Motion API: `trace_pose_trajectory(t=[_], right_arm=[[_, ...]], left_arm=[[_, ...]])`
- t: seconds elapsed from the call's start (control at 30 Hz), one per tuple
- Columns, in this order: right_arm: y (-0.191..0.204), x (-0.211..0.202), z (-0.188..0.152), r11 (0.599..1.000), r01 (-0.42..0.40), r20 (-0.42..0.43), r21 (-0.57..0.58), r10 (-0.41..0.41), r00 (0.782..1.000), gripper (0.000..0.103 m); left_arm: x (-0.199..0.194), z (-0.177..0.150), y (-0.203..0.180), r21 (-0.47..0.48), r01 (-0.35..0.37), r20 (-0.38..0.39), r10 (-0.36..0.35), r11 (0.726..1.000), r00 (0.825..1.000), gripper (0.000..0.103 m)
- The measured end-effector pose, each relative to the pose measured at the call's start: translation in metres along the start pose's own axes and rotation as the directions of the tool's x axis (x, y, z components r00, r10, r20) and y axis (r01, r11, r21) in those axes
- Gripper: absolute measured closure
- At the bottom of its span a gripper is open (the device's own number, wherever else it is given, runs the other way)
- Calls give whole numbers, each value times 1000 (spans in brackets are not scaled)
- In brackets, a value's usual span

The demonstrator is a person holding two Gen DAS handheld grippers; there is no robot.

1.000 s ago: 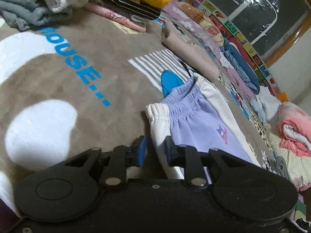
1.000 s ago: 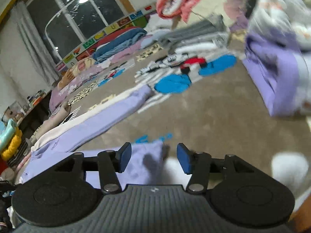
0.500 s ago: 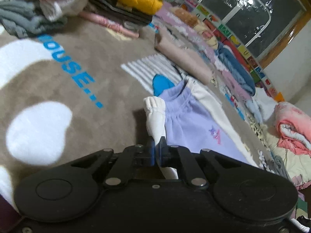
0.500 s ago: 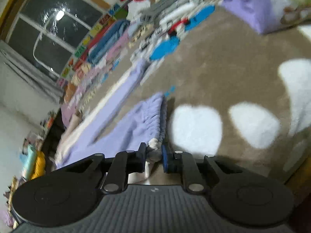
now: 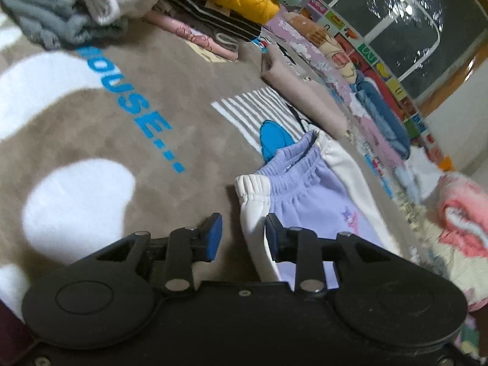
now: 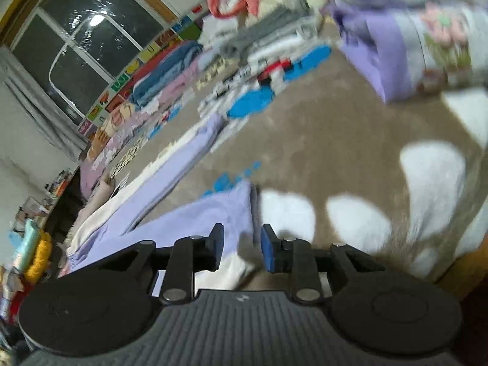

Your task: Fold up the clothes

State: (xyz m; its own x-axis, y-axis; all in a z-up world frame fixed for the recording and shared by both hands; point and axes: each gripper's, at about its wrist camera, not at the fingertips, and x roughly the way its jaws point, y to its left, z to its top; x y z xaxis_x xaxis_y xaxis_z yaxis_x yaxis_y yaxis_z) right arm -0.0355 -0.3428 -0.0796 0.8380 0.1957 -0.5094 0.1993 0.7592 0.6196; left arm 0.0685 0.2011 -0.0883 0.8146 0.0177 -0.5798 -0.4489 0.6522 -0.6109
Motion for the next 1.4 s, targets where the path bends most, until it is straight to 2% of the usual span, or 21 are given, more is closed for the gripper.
trace_pose_trajectory(t=[0.13, 0.2, 0.23, 0.27, 0.3, 0.4, 0.47, 0.53, 0.57, 0.63, 0.7, 0.77, 0.83, 0.9, 0.97, 1.0, 1.03, 1.07, 1.23, 1.33, 1.4], right_arm=[[4, 18, 11, 998, 1, -5, -61, -2, 1000, 57], [7, 27, 16, 996, 2, -8, -91, -3, 1000, 56], [6, 34, 16, 995, 0, -17, -97, -2, 1000, 56], [4, 40, 16, 996, -7, -23, -92, 5, 1000, 59], [1, 46, 16, 996, -14, -30, -87, 12, 999, 76], [-8, 48, 9, 999, 9, -26, -36, -10, 1000, 85], [-7, 45, 6, 998, 33, -18, -51, -34, 999, 86], [-7, 39, 3, 998, 36, -12, -46, -37, 999, 83], [-7, 35, 2, 999, 32, 5, -41, -32, 999, 80], [-6, 27, 2, 996, 48, 55, -73, -44, 997, 76], [-4, 19, 2, 990, 69, 108, -119, -56, 993, 72], [2, 13, 2, 982, 78, 151, -172, -52, 987, 72], [12, 10, 1, 969, 55, 164, -242, -15, 986, 71], [23, 14, -2, 954, 19, 135, -299, 22, 991, 70], [34, 27, -9, 936, -17, 54, -351, 38, 998, 64], [38, 35, -13, 930, -21, -1, -367, 23, 1000, 64], [40, 45, -17, 925, -25, -70, -380, -2, 998, 64], [43, 47, -21, 916, -21, -90, -400, -16, 996, 64], [55, 34, -16, 904, -49, -53, -425, 29, 998, 63], [75, 37, -20, 872, -77, -54, -484, 58, 997, 63], [95, 43, -29, 831, -111, -80, -545, 80, 994, 63]], left_arm=[[6, 3, 4, -26, 8, 0, -8, 1000, 1000, 75], [8, 4, 5, -32, 18, 0, -18, 999, 1000, 75], [8, 4, 5, -25, 18, 6, -18, 1000, 1000, 85], [8, 5, 5, -19, 18, 12, -18, 1000, 1000, 95], [8, 5, 5, -13, 16, 20, -16, 1000, 1000, 99], [4, 2, 5, 2, -30, 35, 30, 1000, 999, 99], [5, 1, 7, -5, -55, 28, 55, 998, 998, 95], [3, 1, 6, 2, -84, 57, 83, 997, 995, 78], [1, 1, 4, 14, -97, 82, 95, 995, 992, 75], [-6, -2, -5, 58, -144, 155, 134, 988, 979, 75], [-15, -5, -15, 115, -200, 237, 169, 973, 957, 75], [-23, -4, -20, 157, -173, 287, 123, 972, 950, 75], [-22, -8, -29, 228, -130, 265, 67, 965, 962, 75], [-15, -13, -39, 306, -100, 214, 34, 947, 976, 75], [11, -17, -43, 350, -117, 54, 105, 929, 993, 75], [20, -17, -44, 349, -131, -2, 140, 928, 990, 75], [16, -13, -49, 356, -118, 6, 124, 927, 992, 75], [13, -8, -55, 363, -105, 14, 107, 926, 994, 75], [2, 18, -85, 421, -26, 47, 8, 907, 999, 75], [17, 38, -101, 478, 2, 39, -23, 879, 999, 75], [30, 52, -103, 490, 25, 16, -38, 871, 999, 75]])
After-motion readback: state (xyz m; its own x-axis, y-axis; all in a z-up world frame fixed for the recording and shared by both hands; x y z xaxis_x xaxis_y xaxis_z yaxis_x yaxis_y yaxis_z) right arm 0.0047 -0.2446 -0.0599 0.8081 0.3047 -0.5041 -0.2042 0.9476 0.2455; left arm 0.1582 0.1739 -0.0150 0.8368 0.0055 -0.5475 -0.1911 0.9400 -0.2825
